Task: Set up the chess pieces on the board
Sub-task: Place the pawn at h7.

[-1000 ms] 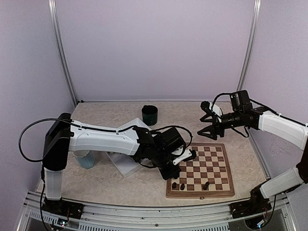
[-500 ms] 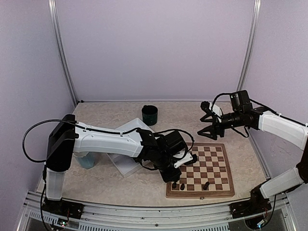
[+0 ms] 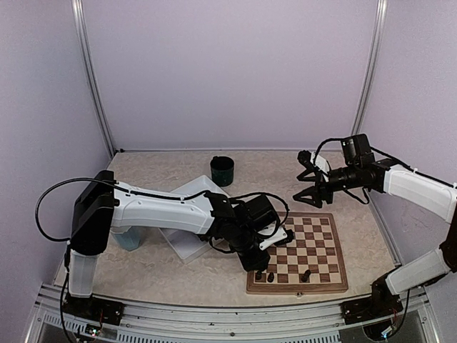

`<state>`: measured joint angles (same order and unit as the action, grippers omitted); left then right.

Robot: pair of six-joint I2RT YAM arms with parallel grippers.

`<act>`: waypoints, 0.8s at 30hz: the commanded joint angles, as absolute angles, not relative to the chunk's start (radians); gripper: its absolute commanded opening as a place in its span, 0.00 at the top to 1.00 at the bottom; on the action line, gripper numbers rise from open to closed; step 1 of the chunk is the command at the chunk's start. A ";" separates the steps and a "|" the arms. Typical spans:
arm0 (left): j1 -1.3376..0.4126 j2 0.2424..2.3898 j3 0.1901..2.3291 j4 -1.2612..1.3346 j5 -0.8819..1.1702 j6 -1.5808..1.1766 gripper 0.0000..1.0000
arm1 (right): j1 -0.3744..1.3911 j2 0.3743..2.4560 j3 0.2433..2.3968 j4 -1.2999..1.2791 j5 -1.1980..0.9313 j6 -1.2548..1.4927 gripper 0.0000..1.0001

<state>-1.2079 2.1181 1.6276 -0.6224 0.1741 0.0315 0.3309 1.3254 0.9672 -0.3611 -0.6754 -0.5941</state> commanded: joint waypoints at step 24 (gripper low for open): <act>-1.196 1.924 1.531 -0.488 0.163 0.005 0.69 | 0.324 1.338 0.962 -0.350 -0.706 -0.583 0.24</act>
